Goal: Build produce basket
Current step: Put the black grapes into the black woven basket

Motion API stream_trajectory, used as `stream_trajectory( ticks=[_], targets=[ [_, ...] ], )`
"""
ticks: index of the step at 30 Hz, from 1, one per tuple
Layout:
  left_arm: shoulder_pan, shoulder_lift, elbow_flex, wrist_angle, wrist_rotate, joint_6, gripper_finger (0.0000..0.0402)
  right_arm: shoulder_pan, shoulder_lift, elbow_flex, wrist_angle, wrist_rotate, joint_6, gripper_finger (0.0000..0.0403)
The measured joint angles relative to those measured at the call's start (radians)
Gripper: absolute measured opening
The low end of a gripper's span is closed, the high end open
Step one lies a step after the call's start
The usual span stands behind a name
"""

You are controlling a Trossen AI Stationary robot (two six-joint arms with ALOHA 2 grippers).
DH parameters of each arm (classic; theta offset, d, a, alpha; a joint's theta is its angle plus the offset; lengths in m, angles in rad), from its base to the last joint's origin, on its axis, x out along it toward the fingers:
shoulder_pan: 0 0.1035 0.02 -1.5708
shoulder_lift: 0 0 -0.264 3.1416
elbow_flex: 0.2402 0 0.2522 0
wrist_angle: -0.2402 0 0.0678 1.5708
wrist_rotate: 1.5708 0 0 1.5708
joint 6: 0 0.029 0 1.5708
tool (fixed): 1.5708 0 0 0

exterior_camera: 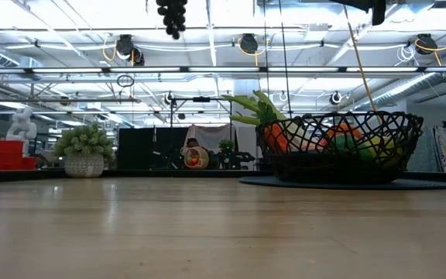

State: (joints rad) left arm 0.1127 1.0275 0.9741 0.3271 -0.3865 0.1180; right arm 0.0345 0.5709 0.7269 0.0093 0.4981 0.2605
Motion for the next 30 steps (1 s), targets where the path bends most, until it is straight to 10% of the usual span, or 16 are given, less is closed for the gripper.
stream_trajectory(
  ticks=[15,30],
  targets=[
    [0.005,0.0,0.0,-0.07,0.049,0.278,0.0,0.0,0.064,0.0,0.001,0.003,0.09,0.0111],
    [-0.013,0.0,0.0,-0.08,0.257,-0.335,0.0,0.0,0.005,0.0,0.023,0.003,0.165,0.0054]
  ],
)
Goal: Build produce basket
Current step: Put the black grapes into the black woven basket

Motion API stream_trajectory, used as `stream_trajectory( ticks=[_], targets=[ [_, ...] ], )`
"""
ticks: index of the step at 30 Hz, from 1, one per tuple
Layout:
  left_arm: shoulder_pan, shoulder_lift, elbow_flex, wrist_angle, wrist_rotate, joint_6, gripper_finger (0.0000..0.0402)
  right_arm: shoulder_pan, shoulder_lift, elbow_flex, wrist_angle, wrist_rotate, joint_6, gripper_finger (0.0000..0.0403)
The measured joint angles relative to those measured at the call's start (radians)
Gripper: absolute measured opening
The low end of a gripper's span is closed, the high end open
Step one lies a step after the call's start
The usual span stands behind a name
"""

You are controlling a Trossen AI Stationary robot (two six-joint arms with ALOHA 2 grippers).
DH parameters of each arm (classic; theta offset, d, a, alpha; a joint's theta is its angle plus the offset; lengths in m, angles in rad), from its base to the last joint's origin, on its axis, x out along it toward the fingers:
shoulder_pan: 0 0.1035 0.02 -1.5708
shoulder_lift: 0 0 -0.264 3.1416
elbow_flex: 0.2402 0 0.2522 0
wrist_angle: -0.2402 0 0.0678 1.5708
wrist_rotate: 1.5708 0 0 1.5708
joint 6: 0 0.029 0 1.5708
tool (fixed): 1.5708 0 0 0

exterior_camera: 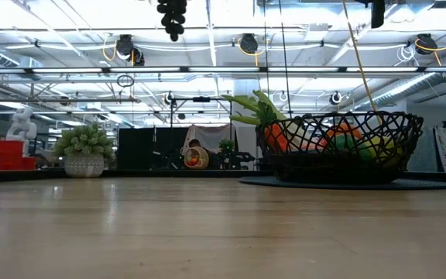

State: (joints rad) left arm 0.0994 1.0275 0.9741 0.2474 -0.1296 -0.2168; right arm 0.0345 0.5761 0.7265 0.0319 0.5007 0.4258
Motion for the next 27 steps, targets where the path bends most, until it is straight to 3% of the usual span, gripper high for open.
stream_trajectory(
  ticks=[4,13,19,27],
  targets=[
    [0.0,0.0,0.0,-0.03,0.001,-0.163,0.0,0.0,-0.023,0.0,0.002,0.0,-0.003,0.0045],
    [0.009,0.077,0.001,0.042,-0.002,-0.26,0.0,0.0,-0.027,0.0,-0.025,-0.001,-0.143,0.0025],
    [0.031,0.252,0.119,0.043,-0.002,-0.267,0.0,0.0,-0.028,0.0,-0.043,-0.003,-0.241,0.0007],
    [0.081,0.552,0.383,0.042,0.062,-0.273,0.0,0.0,-0.036,0.0,-0.093,-0.002,-0.345,0.0001]
  ],
)
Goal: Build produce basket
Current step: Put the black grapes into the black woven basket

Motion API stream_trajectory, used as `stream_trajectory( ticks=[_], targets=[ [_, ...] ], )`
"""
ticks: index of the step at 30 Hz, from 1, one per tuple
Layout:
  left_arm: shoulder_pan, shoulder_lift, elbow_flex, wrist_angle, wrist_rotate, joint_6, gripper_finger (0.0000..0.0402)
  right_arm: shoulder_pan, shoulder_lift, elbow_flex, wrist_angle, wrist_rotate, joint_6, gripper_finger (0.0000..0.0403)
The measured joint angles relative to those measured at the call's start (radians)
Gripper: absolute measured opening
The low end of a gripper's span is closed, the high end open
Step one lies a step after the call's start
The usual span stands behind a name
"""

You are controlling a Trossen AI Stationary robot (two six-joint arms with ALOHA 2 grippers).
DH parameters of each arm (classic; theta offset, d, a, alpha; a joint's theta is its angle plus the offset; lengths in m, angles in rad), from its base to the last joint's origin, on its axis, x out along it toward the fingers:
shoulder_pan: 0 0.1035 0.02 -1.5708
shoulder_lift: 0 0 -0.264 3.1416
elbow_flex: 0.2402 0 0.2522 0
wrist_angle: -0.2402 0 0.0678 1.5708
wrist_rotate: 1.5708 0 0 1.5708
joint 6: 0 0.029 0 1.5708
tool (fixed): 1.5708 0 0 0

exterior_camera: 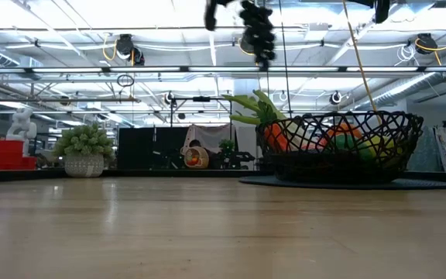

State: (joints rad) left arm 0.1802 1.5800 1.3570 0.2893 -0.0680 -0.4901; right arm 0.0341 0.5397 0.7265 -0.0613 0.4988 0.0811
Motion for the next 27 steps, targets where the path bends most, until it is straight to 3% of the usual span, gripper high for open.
stream_trajectory(
  ticks=[10,27],
  targets=[
    [0.011,0.264,0.236,0.0,0.038,-0.04,0.0,0.0,-0.026,0.0,-0.046,-0.001,0.002,0.0],
    [-0.013,0.487,0.257,0.126,0.038,-0.214,0.0,0.0,-0.124,0.0,-0.056,-0.002,-0.074,0.0]
  ],
)
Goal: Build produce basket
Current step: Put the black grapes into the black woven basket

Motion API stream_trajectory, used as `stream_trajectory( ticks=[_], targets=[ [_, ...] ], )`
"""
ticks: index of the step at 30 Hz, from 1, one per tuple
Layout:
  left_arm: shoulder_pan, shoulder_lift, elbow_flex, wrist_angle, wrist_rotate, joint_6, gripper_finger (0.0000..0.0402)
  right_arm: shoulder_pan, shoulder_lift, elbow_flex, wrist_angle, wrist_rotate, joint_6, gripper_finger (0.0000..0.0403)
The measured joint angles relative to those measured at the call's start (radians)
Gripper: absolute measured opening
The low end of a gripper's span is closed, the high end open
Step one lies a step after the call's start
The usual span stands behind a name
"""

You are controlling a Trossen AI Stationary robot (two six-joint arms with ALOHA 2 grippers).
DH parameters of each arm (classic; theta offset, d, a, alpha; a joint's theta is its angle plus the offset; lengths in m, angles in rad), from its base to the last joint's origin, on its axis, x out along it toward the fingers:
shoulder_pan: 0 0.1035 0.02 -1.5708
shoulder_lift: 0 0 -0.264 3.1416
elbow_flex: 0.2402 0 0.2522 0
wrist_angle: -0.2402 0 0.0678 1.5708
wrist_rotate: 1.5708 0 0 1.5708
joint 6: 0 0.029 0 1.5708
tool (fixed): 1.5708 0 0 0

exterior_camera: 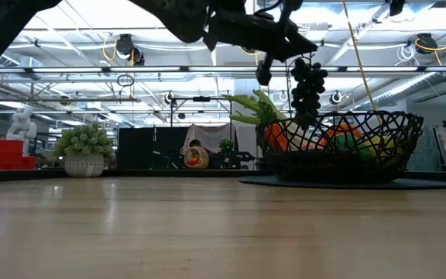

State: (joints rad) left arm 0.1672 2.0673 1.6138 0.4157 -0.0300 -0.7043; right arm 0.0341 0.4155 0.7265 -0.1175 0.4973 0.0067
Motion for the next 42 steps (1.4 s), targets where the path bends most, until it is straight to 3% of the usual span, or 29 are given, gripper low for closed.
stream_trajectory(
  ticks=[7,17,34,38,42],
  targets=[
    [-0.016,0.026,0.0,0.036,0.004,-0.041,0.0,0.0,-0.003,0.0,-0.03,0.0,0.0,0.0],
    [-0.018,0.024,0.0,-0.048,-0.022,0.08,0.0001,0.0,-0.003,0.0,-0.034,0.002,0.0,0.0],
    [-0.022,0.056,-0.001,-0.044,-0.096,0.18,0.0013,0.0,0.001,0.0,-0.026,0.033,0.008,0.0],
    [-0.024,0.067,0.0,-0.004,-0.07,0.185,0.0041,0.0,0.004,0.0,-0.003,0.061,0.049,0.0],
    [-0.021,0.071,0.0,0.03,-0.041,0.169,0.0105,0.0,0.017,0.0,0.007,0.06,0.077,0.0]
  ],
)
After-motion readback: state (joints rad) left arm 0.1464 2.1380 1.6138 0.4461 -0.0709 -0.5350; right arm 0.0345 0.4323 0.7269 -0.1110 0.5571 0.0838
